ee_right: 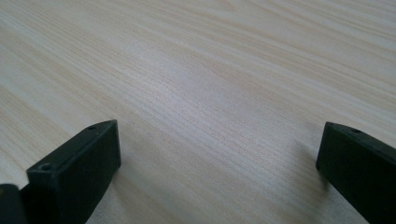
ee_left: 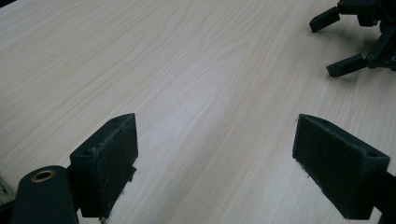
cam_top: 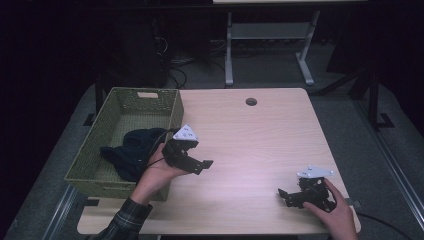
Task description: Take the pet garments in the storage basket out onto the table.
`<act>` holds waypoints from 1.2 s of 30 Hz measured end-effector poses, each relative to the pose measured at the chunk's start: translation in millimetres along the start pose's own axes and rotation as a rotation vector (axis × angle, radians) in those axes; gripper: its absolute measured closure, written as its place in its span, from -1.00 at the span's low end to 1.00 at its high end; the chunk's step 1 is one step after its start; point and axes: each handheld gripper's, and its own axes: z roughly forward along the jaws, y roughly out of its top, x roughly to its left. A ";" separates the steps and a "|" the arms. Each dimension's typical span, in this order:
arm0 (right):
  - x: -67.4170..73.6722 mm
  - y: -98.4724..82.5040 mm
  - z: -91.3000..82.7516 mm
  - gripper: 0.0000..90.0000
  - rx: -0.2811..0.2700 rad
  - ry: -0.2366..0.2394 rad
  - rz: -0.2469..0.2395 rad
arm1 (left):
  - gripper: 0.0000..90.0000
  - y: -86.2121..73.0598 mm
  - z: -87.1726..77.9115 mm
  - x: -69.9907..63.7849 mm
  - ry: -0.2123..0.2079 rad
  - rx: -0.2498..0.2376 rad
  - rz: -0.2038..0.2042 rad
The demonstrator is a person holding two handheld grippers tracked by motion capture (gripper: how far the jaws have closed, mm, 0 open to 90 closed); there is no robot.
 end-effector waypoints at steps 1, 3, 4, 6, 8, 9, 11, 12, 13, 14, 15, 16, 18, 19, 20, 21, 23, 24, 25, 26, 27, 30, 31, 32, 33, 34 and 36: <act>0.0 0.0 0.0 -1.00 0.000 0.000 0.000 | -0.70 0.0 -1.7 0.9 -0.001 -0.001 0.004; 0.0 0.0 0.0 -1.00 0.000 0.000 0.000 | -0.70 0.0 -4.8 2.6 0.006 -0.007 -0.004; 0.0 0.0 0.0 -1.00 0.000 0.000 0.000 | -0.70 -0.3 -7.2 4.2 0.011 -0.007 0.002; 0.0 0.0 0.0 -1.00 0.000 0.000 0.000 | -0.70 -1.4 -11.4 6.6 0.020 -0.015 -0.004; 0.0 0.0 0.0 -1.00 0.000 0.000 0.000 | -0.69 -2.7 -16.1 10.1 0.027 -0.016 -0.008; 0.0 0.0 0.0 -1.00 0.000 0.000 0.000 | -0.70 -3.2 -18.2 12.0 0.031 -0.016 -0.012; 0.0 0.0 0.0 -1.00 0.000 0.000 0.000 | -0.69 -4.3 -22.3 15.8 0.039 -0.023 -0.019; 0.0 0.0 0.0 -1.00 0.000 0.000 0.000 | -0.69 -4.8 -24.3 17.8 0.041 -0.025 -0.022; 0.0 0.0 0.0 -1.00 0.000 0.000 0.000 | -0.70 -5.6 -26.4 19.6 0.048 -0.025 -0.027; 0.0 0.0 0.0 -1.00 0.000 0.000 0.000 | -0.70 -6.5 -28.5 21.5 0.052 -0.029 -0.031; 0.0 0.0 0.0 -1.00 0.000 0.000 0.000 | -0.70 -7.6 -30.5 23.3 0.054 -0.032 -0.035; 0.0 0.0 0.0 -1.00 0.000 0.000 0.000 | -0.69 -8.7 -32.4 24.6 0.057 -0.036 -0.045; 0.0 0.0 0.0 -1.00 0.000 0.000 0.000 | -0.69 -10.6 -36.7 28.1 0.066 -0.035 -0.047; 0.0 0.0 0.0 -1.00 0.000 0.000 0.000 | -0.69 -11.5 -38.7 30.0 0.071 -0.036 -0.049; 0.0 0.0 0.0 -1.00 0.000 0.000 0.000 | -0.70 -12.3 -40.6 31.5 0.076 -0.036 -0.054; 0.0 0.0 0.0 -1.00 0.000 0.000 0.000 | -0.70 -13.2 -42.6 33.3 0.081 -0.036 -0.056; 0.0 0.0 0.0 -1.00 0.000 0.000 -0.001 | -0.69 -15.2 -46.7 36.5 0.089 -0.038 -0.064; 0.0 0.0 0.0 -1.00 0.000 0.000 0.000 | -0.69 -16.5 -48.8 38.6 0.092 -0.037 -0.064; 0.0 0.0 0.0 -1.00 0.000 0.000 0.000 | -0.69 -17.8 -51.0 40.5 0.097 -0.037 -0.071; 0.0 0.0 0.0 -1.00 0.000 0.000 0.000 | -0.69 -18.8 -53.2 42.6 0.101 -0.039 -0.076; 0.0 0.0 0.0 -1.00 0.000 0.000 0.000 | -0.69 -20.0 -55.5 44.9 0.107 -0.043 -0.080; 0.0 0.0 -0.1 -1.00 0.001 0.000 0.000 | -0.69 -22.9 -64.0 51.5 0.128 -0.053 -0.097; 0.0 0.0 0.0 -1.00 0.000 0.000 0.000 | -0.69 -24.2 -66.6 53.2 0.133 -0.060 -0.105; 0.0 0.0 0.0 -1.00 0.000 0.000 0.000 | -0.69 -25.5 -69.2 55.4 0.136 -0.064 -0.110; 0.0 0.0 0.0 -1.00 0.000 0.000 0.000 | -0.69 -27.0 -71.7 57.8 0.141 -0.062 -0.110; 0.0 0.0 0.0 -1.00 0.000 0.000 0.000 | -0.69 -28.6 -73.8 59.9 0.147 -0.064 -0.120; 0.0 0.0 -0.1 -1.00 0.001 0.000 0.000 | -0.69 -31.8 -78.1 64.5 0.163 -0.063 -0.130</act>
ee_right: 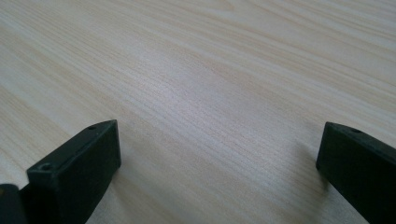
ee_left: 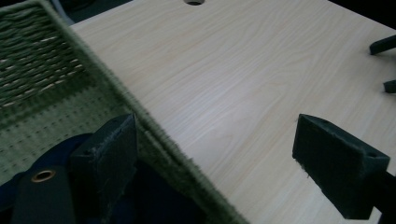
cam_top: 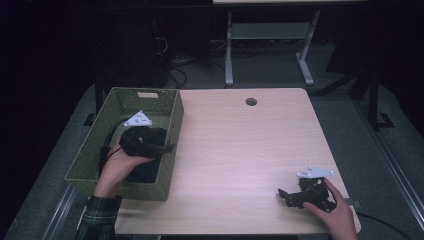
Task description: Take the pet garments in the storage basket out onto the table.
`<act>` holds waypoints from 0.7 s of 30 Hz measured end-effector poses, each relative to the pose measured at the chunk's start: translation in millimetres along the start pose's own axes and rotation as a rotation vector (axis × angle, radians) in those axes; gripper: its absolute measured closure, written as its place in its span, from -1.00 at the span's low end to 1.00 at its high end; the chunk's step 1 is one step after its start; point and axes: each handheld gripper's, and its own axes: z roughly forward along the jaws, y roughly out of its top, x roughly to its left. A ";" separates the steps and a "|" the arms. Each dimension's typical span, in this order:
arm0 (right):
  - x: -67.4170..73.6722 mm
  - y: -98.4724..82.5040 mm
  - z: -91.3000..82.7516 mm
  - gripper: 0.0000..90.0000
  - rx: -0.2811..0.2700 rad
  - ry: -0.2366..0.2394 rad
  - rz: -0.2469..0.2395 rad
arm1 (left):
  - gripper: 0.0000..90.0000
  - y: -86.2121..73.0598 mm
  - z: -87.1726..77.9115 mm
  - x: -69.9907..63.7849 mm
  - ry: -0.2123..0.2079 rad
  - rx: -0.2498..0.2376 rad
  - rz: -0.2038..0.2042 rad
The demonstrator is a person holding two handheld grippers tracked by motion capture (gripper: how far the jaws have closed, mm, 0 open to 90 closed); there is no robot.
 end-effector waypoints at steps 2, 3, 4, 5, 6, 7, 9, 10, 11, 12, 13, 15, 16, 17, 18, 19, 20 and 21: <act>0.0 0.0 0.0 -1.00 0.000 0.000 0.001 | -0.69 -2.5 -2.9 5.7 0.013 0.002 -0.007; 0.0 0.0 0.0 -1.00 0.000 0.000 0.000 | -0.69 -4.0 -3.9 8.0 0.019 0.001 -0.018; 0.0 0.0 0.0 -1.00 0.000 0.000 0.000 | -0.69 -5.4 -4.8 10.9 0.024 0.004 -0.017; 0.0 0.0 0.0 -1.00 0.000 0.000 0.000 | -0.69 -7.0 -5.5 12.8 0.031 0.008 -0.024; 0.0 0.0 0.0 -1.00 0.000 0.000 0.001 | -0.69 -8.6 -6.2 15.3 0.035 0.009 -0.025; 0.0 0.0 0.0 -1.00 0.000 0.000 0.001 | -0.69 -9.9 -6.8 17.9 0.038 0.013 -0.025; -0.1 -0.1 0.1 -1.00 0.000 0.000 -0.001 | -0.69 -12.6 -6.4 21.3 0.043 0.018 -0.029; 0.0 0.0 0.0 -1.00 0.000 0.000 0.000 | -0.69 -13.8 -5.8 22.8 0.048 0.022 -0.034; 0.0 0.0 0.0 -1.00 0.000 0.000 0.001 | -0.69 -15.1 -5.3 24.5 0.054 0.028 -0.031; 0.0 0.0 0.0 -1.00 0.000 0.000 0.001 | -0.69 -16.4 -4.7 26.0 0.056 0.030 -0.031; 0.1 0.0 0.0 -1.00 0.000 0.000 0.001 | -0.69 -17.6 -4.2 27.6 0.057 0.034 -0.032; 0.1 0.0 0.0 -1.00 0.000 0.000 0.001 | -0.69 -19.8 -3.2 30.5 0.060 0.037 -0.034; 0.1 0.0 0.0 -1.00 0.000 0.000 0.001 | -0.69 -20.6 -2.7 32.5 0.063 0.039 -0.032; 0.1 0.0 0.0 -1.00 0.000 0.000 0.001 | -0.69 -21.5 -2.3 33.8 0.065 0.040 -0.032; 0.1 0.0 0.0 -1.00 0.000 0.001 0.002 | -0.69 -22.6 -1.7 35.0 0.067 0.040 -0.033; 0.0 0.0 0.0 -1.00 0.000 0.000 0.001 | -0.69 -23.7 -1.3 35.5 0.071 0.042 -0.041; -0.1 0.0 0.0 -1.00 0.000 -0.001 -0.001 | -0.69 -24.6 -1.3 37.2 0.075 0.048 -0.029; 0.0 0.0 0.0 -1.00 0.000 0.000 0.001 | -0.69 -25.8 -0.7 38.5 0.078 0.052 -0.029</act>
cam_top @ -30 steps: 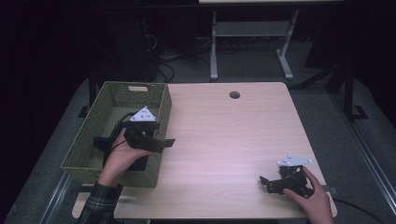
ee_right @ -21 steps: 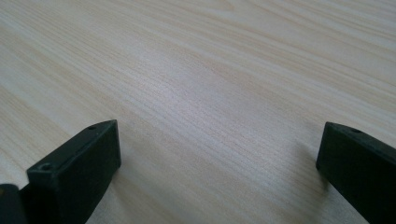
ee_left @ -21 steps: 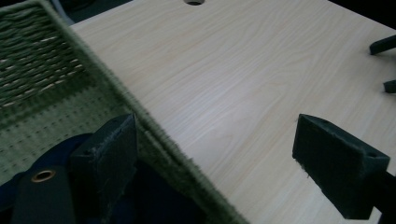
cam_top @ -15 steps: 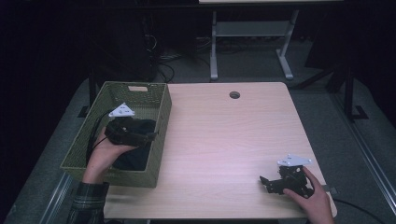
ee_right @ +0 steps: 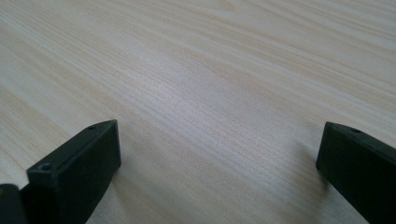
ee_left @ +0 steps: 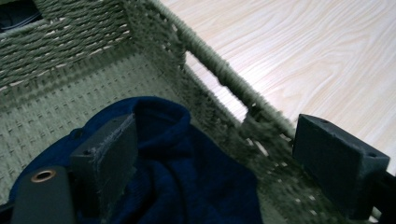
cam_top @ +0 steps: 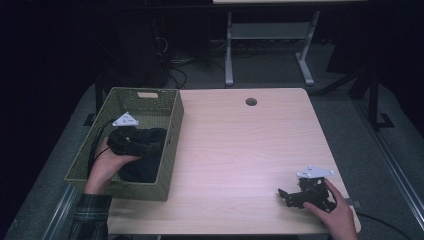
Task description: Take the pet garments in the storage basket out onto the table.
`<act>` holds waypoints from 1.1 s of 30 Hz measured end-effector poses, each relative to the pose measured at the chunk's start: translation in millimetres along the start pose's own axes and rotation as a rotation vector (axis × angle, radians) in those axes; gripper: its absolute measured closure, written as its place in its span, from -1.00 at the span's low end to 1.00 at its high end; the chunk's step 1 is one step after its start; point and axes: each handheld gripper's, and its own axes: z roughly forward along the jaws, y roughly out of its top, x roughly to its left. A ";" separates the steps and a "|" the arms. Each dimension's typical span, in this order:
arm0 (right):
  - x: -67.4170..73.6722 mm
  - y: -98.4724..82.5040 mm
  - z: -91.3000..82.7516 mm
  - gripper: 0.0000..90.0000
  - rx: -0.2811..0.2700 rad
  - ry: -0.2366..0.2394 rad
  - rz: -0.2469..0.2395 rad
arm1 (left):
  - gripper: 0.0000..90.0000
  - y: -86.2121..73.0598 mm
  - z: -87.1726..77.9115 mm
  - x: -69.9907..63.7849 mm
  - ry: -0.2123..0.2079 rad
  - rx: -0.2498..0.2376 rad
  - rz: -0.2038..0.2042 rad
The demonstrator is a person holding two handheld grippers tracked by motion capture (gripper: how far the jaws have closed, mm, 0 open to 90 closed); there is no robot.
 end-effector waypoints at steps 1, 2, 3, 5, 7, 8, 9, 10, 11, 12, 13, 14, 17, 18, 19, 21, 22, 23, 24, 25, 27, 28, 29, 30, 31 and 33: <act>0.0 0.0 0.0 -1.00 0.000 0.000 0.000 | -0.69 -1.1 0.9 1.3 0.002 0.007 -0.001; 0.0 0.0 0.0 -1.00 0.000 0.000 0.000 | -0.70 -2.4 2.4 2.0 0.005 0.005 -0.009; 0.0 0.0 0.0 -1.00 0.000 0.000 0.000 | -0.70 -3.5 3.4 4.0 0.010 0.010 -0.002; 0.0 0.0 0.0 -1.00 0.000 0.000 0.000 | -0.70 -6.2 5.3 6.9 0.017 0.019 -0.005; 0.0 -0.1 -0.1 -1.00 0.000 0.000 0.000 | -0.70 -9.0 6.8 9.9 0.022 0.032 -0.006; 0.0 -0.1 -0.1 -1.00 0.000 0.000 -0.001 | -0.70 -10.5 7.4 11.1 0.025 0.035 -0.008; 0.0 -0.1 -0.1 -1.00 0.000 0.000 0.000 | -0.70 -11.9 8.1 12.4 0.024 0.040 -0.015; 0.0 -0.1 -0.1 -1.00 0.000 0.001 -0.001 | -0.70 -13.0 9.0 14.0 0.025 0.043 -0.016; 0.0 -0.1 -0.1 -1.00 0.000 0.001 0.000 | -0.70 -14.1 9.8 15.9 0.027 0.048 -0.012; 0.0 -0.1 -0.1 -1.00 0.000 0.001 0.000 | -0.70 -15.4 10.8 17.2 0.029 0.054 -0.017; 0.0 -0.1 0.0 -1.00 0.000 0.000 0.000 | -0.70 -16.7 11.8 18.5 0.033 0.063 -0.018; 0.0 -0.1 -0.1 -1.00 0.000 0.000 0.000 | -0.70 -18.0 12.8 19.6 0.036 0.072 -0.017; 0.0 -0.1 0.0 -1.00 0.000 0.000 0.000 | -0.70 -22.4 16.7 22.3 0.041 0.091 -0.025; 0.0 -0.1 -0.1 -1.00 0.000 0.001 0.000 | -0.70 -23.6 18.2 23.3 0.039 0.097 -0.028; 0.0 -0.1 -0.1 -1.00 0.000 0.001 0.000 | -0.70 -24.8 19.9 24.1 0.040 0.103 -0.033; 0.0 -0.1 -0.1 -1.00 0.000 0.001 0.000 | -0.70 -26.7 23.4 25.0 0.039 0.119 -0.032; 0.0 -0.1 -0.1 -1.00 0.000 0.000 0.000 | -0.70 -27.4 25.1 25.1 0.039 0.135 -0.030; 0.0 -0.1 -0.1 -1.00 0.000 0.001 0.000 | -0.70 -27.9 26.6 24.9 0.040 0.147 -0.032; 0.0 -0.1 -0.1 -1.00 0.000 0.001 0.000 | -0.70 -28.2 28.0 25.2 0.041 0.154 -0.030; 0.0 -0.1 -0.1 -1.00 0.000 0.001 -0.001 | -0.70 -28.6 29.5 25.0 0.038 0.159 -0.033; 0.0 -0.1 -0.1 -1.00 0.000 0.001 0.000 | -0.70 -30.8 34.2 25.9 0.028 0.166 -0.043; 0.1 -0.2 -0.2 -1.00 0.001 0.001 0.001 | -0.70 -32.1 37.2 26.3 0.030 0.189 -0.044; 0.2 -0.2 -0.2 -1.00 0.001 0.001 0.001 | -0.70 -33.2 40.0 26.9 0.035 0.218 -0.033; 0.1 -0.2 -0.2 -1.00 0.001 0.001 0.001 | -0.70 -34.3 42.6 26.5 0.044 0.239 -0.031; 0.1 -0.2 -0.2 -1.00 0.001 0.001 0.001 | -0.70 -35.1 44.9 26.3 0.051 0.255 -0.023; 0.1 -0.2 -0.2 -1.00 0.000 0.001 0.000 | -0.70 -35.7 49.0 24.5 0.052 0.277 -0.024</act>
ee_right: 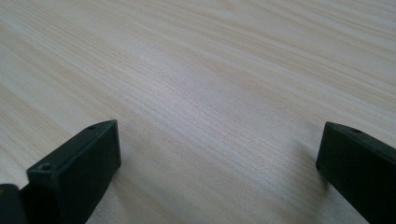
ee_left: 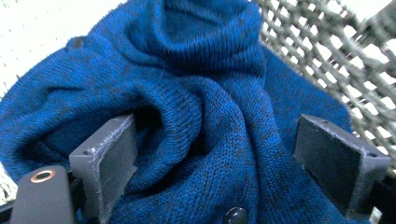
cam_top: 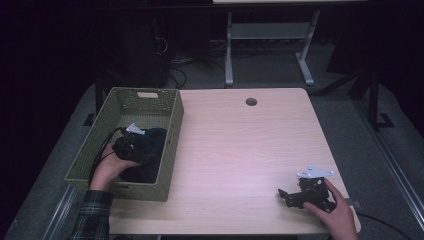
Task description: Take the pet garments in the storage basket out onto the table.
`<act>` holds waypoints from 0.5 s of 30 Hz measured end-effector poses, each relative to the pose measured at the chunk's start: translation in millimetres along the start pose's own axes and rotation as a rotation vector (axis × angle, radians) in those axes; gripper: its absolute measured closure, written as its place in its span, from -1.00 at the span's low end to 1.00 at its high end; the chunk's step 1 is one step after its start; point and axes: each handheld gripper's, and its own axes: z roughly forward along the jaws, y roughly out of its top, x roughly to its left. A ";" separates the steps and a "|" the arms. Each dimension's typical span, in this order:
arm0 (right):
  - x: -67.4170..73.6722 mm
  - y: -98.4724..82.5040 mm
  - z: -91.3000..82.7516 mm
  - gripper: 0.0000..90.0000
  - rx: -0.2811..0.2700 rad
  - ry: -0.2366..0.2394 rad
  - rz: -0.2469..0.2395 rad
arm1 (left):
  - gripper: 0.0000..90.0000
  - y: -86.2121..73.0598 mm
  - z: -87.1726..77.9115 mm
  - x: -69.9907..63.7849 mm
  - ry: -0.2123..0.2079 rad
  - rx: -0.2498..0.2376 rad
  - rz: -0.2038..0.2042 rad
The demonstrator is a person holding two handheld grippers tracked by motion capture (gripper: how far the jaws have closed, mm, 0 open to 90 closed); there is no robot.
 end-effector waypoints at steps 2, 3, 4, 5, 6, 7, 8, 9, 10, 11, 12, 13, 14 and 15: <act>0.1 0.0 0.0 -1.00 0.001 0.000 0.001 | -0.70 0.4 3.8 -2.1 0.008 0.029 0.016; 0.1 0.0 -0.1 -1.00 0.001 0.000 0.001 | -0.70 0.4 5.8 -3.0 0.010 0.045 0.016; 0.1 0.0 0.0 -1.00 0.001 0.000 0.001 | -0.70 0.4 7.5 -3.4 0.012 0.061 0.019; 0.1 0.0 0.0 -1.00 0.001 0.000 0.001 | -0.69 0.6 8.8 -3.5 0.011 0.077 0.026; 0.0 -0.1 0.0 -1.00 0.000 0.000 0.000 | -0.69 0.5 9.6 -3.7 0.011 0.083 0.028; 0.1 -0.1 -0.1 -1.00 0.001 0.000 0.001 | -0.69 0.4 10.3 -4.0 0.009 0.087 0.021; 0.1 -0.1 -0.1 -1.00 0.001 0.000 0.001 | -0.69 0.2 11.3 -4.5 0.009 0.091 0.012; 0.1 -0.1 -0.1 -1.00 0.001 0.000 0.001 | -0.69 0.1 12.1 -4.4 0.008 0.097 0.012; 0.1 -0.1 0.0 -1.00 0.000 0.000 0.001 | -0.69 0.1 12.8 -4.8 0.009 0.102 0.013; 0.1 -0.1 -0.1 -1.00 0.001 0.000 0.001 | -0.68 0.1 13.3 -5.1 0.009 0.109 0.017; 0.1 -0.1 -0.1 -1.00 0.001 0.000 0.001 | -0.64 0.1 13.6 -5.4 0.008 0.121 0.020; 0.1 -0.1 -0.1 -1.00 0.001 0.000 0.001 | -0.55 0.1 14.0 -5.2 0.009 0.133 0.025; 0.1 0.0 0.0 -1.00 0.001 0.000 0.001 | -0.43 0.0 13.9 -5.4 0.006 0.146 0.023; 0.1 -0.1 -0.1 -1.00 0.001 0.000 0.001 | -0.35 0.1 13.1 -5.7 0.009 0.148 0.022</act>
